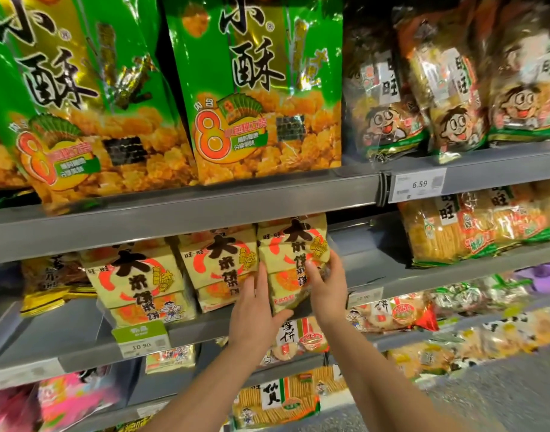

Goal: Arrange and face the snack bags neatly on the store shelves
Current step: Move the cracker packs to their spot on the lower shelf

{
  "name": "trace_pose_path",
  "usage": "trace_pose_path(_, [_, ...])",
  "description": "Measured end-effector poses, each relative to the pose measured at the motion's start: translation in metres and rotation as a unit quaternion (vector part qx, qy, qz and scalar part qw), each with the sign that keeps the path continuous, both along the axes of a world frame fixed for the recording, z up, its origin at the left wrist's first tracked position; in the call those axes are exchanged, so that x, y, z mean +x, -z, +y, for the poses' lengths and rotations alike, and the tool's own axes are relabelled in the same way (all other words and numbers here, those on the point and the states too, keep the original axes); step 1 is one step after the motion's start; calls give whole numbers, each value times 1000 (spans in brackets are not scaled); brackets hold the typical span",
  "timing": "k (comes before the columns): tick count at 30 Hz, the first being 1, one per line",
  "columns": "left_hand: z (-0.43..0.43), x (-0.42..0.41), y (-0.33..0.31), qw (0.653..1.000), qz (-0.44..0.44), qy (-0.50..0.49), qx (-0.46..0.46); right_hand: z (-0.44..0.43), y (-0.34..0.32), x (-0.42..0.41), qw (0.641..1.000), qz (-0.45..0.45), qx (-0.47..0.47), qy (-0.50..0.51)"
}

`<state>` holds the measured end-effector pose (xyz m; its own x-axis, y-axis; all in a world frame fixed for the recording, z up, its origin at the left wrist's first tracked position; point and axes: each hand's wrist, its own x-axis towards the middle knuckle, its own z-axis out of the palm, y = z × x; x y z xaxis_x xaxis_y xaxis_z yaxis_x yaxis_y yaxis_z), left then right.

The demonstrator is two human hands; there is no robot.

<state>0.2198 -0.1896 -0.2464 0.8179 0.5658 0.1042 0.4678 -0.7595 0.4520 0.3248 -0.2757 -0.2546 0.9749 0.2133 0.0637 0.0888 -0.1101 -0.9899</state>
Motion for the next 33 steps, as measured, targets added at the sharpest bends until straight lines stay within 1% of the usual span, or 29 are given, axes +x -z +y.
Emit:
trace_pose_path(2, [-3, 5, 2, 1000, 5, -4, -13, 0, 1, -9, 995, -49, -56, 60])
trace_pose_path(4, [-5, 8, 2, 1000, -12, -8, -16, -4, 8, -21, 980, -112, -133, 95])
trace_pose_path(6, [-6, 12, -1, 1000, -23, -14, -13, -12, 18, -31, 971, -121, -179, 105])
trace_pose_path(9, [-2, 23, -7, 1000, -23, -14, 9, -18, 27, -31, 973, -111, -190, 75])
trace_pose_path(12, [2, 39, -13, 999, -1, -20, 47, -8, 15, -10, 980, -114, -155, 45])
trace_pose_path(14, [2, 47, -13, 997, 19, -27, 68, 0, 10, 2, 978, -129, -160, 30])
trace_pose_path(16, [2, 47, -8, 998, 35, -29, 51, -1, 15, 2, 968, -145, -204, 15])
trace_pose_path(18, [0, 39, 1, 999, 37, -28, 6, -9, 25, -7, 956, -147, -254, -2])
trace_pose_path(21, [-1, 32, 7, 999, 34, -21, -33, -15, 29, -16, 916, -209, -342, 27])
trace_pose_path(22, [0, 31, 6, 998, 24, -22, -45, -14, 25, -18, 909, -230, -344, 42])
trace_pose_path(24, [0, 27, 3, 997, 5, -29, -72, -9, 13, -20, 908, -276, -308, 66])
trace_pose_path(26, [-2, 19, 0, 997, 8, -42, -63, -2, 2, -18, 896, -331, -284, 80])
trace_pose_path(28, [-4, 12, -2, 997, 21, -52, -46, 7, -8, -12, 879, -362, -297, 82])
trace_pose_path(30, [-4, 10, -3, 997, 31, -49, -51, 20, -14, -4, 867, -368, -325, 81])
trace_pose_path(33, [0, 13, -7, 998, 23, -29, -55, 36, -17, 4, 859, -342, -373, 82])
